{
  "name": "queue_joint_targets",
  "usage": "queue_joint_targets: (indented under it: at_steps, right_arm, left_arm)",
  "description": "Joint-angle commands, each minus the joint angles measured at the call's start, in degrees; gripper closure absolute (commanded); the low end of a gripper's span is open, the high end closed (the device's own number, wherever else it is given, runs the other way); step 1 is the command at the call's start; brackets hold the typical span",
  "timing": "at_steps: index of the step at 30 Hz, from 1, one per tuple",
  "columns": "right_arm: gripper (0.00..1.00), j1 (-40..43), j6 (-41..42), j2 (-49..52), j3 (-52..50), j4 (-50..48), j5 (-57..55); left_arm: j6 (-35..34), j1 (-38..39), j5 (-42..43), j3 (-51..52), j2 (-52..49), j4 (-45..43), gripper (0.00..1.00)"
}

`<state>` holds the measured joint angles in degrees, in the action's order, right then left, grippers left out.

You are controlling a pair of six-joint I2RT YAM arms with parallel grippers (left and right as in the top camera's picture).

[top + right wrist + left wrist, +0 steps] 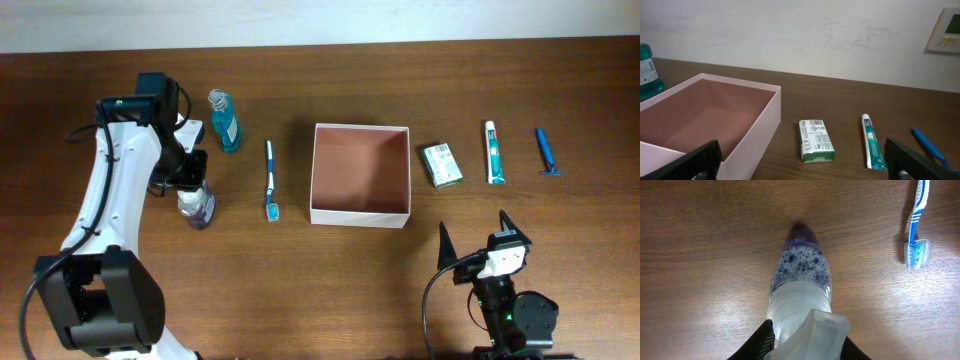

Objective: Pack container
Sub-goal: 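Lower the left gripper and close it around the soap bottle, then lift the soap bottle and carry it right over the pink box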

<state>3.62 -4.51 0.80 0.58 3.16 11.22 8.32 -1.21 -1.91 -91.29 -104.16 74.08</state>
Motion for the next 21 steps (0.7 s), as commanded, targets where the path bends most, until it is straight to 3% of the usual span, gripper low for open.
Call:
queue_joint_targets:
  at_steps: [1, 11, 21]
  right_arm:
    - [0.01, 0.3, 0.2, -0.6, -0.3, 0.4, -0.5]
    - [0.01, 0.3, 0.3, -0.6, -0.3, 0.4, -0.5]
    - [0.01, 0.3, 0.2, -0.6, -0.3, 0.4, -0.5]
  left_arm:
    - [-0.1, -0.2, 0.7, -1.2, -0.3, 0.3, 0.72]
    - [-0.1, 1.3, 7.0, -14.1, -0.3, 7.0, 0.73]
    - [-4.6, 10.1, 9.9, -26.8, -0.3, 10.5, 0.74]
